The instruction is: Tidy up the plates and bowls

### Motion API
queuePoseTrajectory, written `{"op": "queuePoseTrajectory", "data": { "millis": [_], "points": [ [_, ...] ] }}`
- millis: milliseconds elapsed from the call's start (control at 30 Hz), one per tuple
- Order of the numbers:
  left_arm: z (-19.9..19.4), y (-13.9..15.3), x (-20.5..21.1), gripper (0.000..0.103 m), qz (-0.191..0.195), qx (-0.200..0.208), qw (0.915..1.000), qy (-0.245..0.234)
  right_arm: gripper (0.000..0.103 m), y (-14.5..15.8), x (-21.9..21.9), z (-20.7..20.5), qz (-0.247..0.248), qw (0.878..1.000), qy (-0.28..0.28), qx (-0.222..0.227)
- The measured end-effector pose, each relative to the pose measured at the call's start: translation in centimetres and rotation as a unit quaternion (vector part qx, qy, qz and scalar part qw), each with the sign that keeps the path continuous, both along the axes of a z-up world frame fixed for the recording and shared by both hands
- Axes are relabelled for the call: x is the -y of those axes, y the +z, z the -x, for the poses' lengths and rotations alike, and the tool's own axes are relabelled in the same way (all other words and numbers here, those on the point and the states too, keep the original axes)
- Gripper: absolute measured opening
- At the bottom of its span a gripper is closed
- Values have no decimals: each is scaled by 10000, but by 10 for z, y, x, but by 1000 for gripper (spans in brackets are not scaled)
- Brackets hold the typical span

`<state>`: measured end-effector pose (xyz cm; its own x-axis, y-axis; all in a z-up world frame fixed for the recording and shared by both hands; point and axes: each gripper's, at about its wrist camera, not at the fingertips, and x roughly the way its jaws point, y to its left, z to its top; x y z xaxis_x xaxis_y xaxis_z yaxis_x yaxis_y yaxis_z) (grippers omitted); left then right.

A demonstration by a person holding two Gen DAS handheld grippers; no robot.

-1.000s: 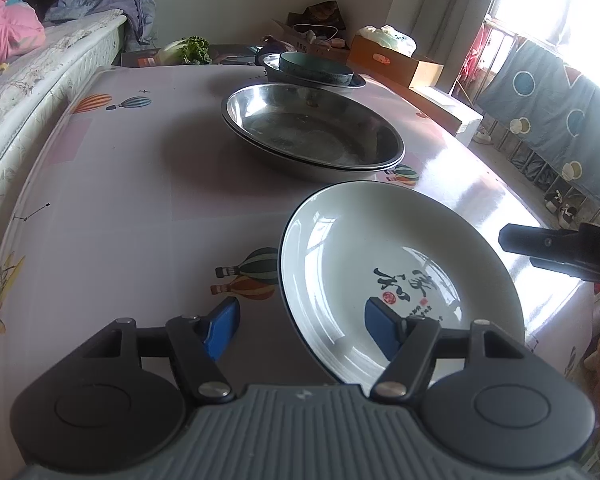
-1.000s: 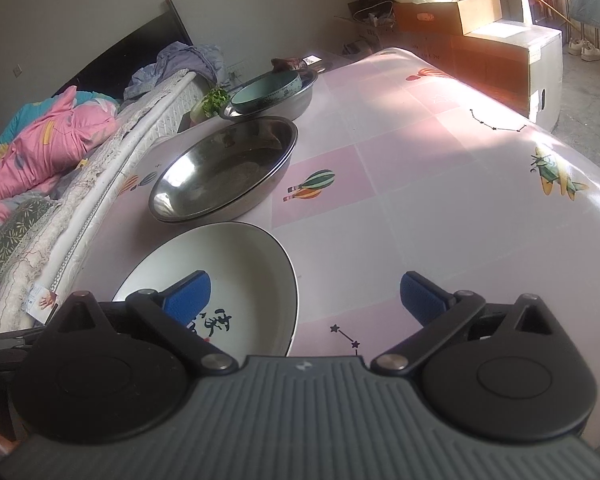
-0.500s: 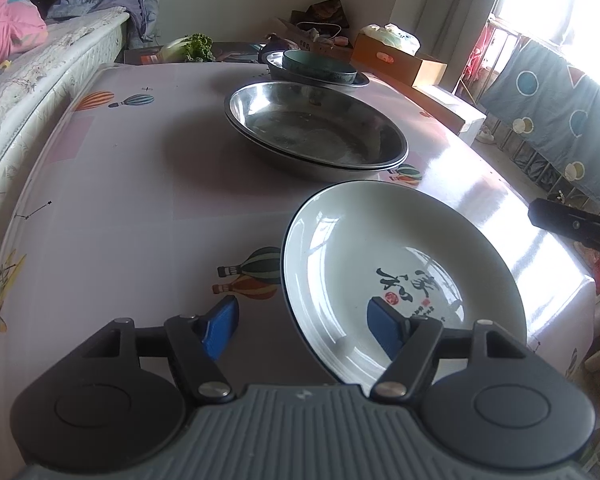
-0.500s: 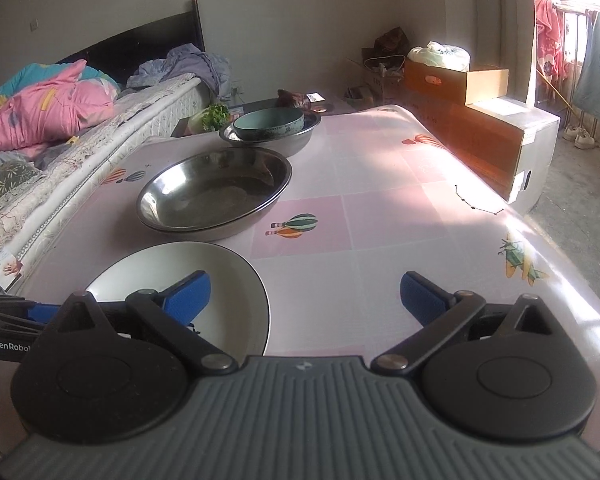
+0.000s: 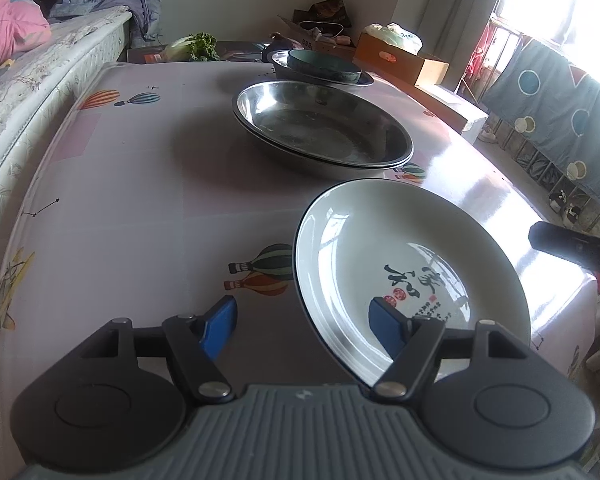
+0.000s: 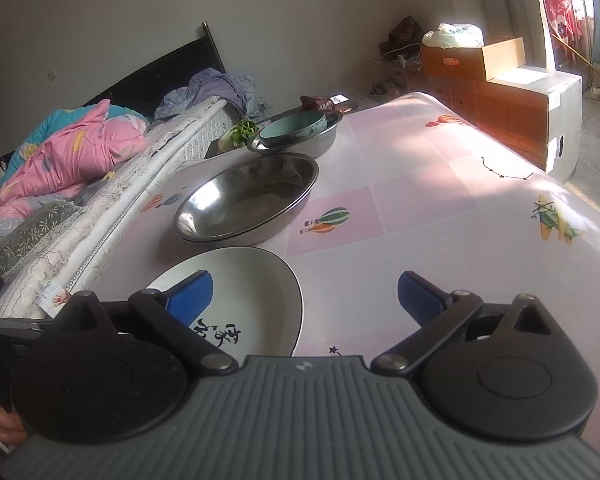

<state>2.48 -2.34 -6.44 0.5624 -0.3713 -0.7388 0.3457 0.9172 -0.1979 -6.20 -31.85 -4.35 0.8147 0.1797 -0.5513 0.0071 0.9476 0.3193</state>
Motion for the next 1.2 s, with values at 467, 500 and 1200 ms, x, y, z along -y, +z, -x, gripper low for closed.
{"op": "queuePoseTrajectory", "data": {
  "millis": [467, 500, 1200],
  "points": [
    [1, 0, 5, 48, -110, 90, 9998, -122, 30, -33, -18, -12, -191, 9981, 327, -482],
    [1, 0, 5, 47, -108, 89, 9998, -117, 28, -34, -19, -13, -176, 9980, 344, -492],
    [0, -1, 21, 42, -14, 110, 9999, -66, 19, -39, -25, -14, -27, 9991, 300, -313]
  ]
}}
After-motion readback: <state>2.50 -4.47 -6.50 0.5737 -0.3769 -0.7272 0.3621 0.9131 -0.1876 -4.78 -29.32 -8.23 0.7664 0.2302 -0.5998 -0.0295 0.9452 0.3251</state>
